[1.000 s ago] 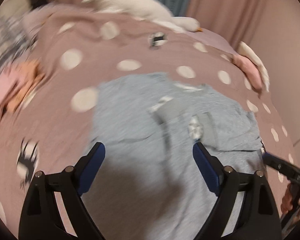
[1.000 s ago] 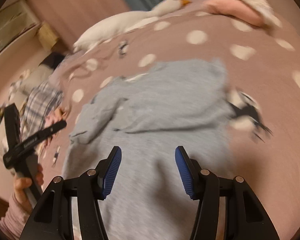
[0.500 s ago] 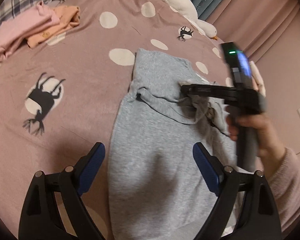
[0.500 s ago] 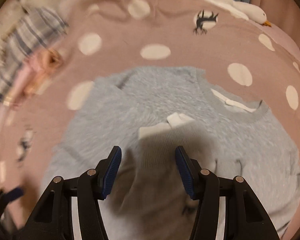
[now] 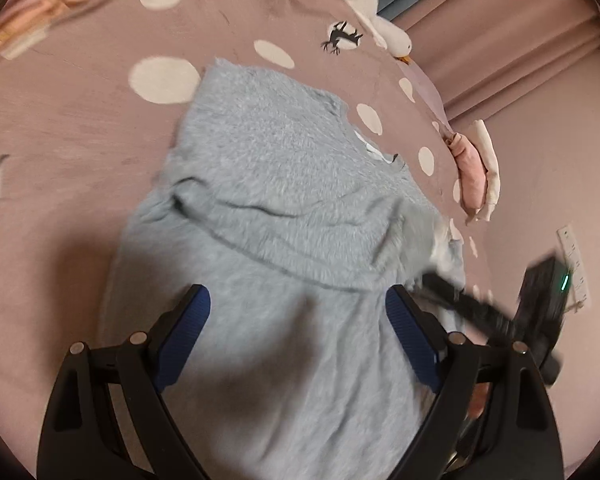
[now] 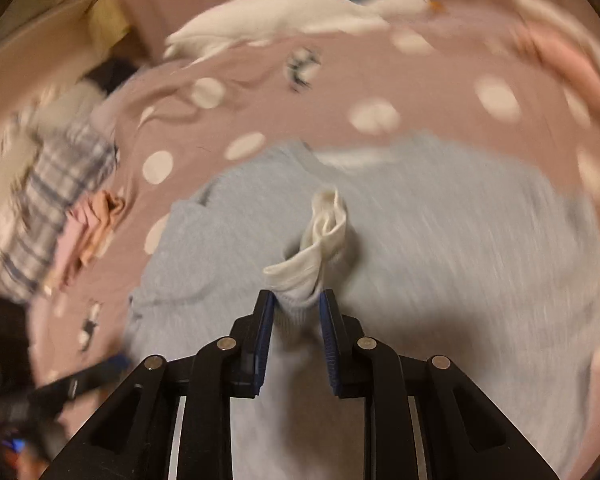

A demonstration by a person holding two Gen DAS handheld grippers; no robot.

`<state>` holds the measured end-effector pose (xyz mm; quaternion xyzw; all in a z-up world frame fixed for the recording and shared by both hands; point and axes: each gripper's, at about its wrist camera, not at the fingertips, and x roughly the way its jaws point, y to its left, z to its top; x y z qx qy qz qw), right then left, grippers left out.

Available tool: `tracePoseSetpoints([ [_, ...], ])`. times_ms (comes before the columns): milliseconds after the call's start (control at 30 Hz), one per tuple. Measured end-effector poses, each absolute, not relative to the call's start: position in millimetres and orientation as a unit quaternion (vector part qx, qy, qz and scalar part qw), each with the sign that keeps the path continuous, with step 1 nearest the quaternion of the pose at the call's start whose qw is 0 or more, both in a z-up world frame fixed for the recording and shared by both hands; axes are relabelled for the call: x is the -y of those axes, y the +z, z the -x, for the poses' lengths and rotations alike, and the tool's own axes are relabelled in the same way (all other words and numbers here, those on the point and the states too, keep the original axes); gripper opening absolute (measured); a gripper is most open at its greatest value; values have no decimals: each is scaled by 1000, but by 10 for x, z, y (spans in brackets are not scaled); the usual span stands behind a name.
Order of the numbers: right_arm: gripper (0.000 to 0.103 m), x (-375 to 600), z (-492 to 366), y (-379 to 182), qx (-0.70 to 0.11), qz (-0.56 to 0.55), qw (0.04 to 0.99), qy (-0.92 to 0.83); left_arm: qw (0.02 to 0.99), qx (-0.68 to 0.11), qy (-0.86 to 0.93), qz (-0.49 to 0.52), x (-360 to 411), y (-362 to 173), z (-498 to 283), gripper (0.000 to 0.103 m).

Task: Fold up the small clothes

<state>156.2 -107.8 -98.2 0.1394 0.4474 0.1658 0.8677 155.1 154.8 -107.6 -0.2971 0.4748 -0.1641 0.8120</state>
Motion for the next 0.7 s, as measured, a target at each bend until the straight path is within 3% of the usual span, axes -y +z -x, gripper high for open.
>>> tracePoseSetpoints([
  [67,35,1286,-1548,-1086,-457,-174,857,163,805,-482,-155,310,-1551,-1133,-1706,90],
  [200,35,1414,-1601,-1049,-441,-217,854,170,798,-476,-148,340,-1614,-1153,-1889,90],
  [367,38,1283,-1807,-1004,-445,-201,857,165,807,-433,-110,386,-1896,-1121,-2020,90],
  [500,38,1155,-1895,-1033,-456,-191,851,175,780,-389,-104,479,-2216,-1219,-1932,85],
  [700,38,1199,-1885,-1143,-492,-178,838,153,774,-408,-112,471,-2304,-1211,-1830,81],
])
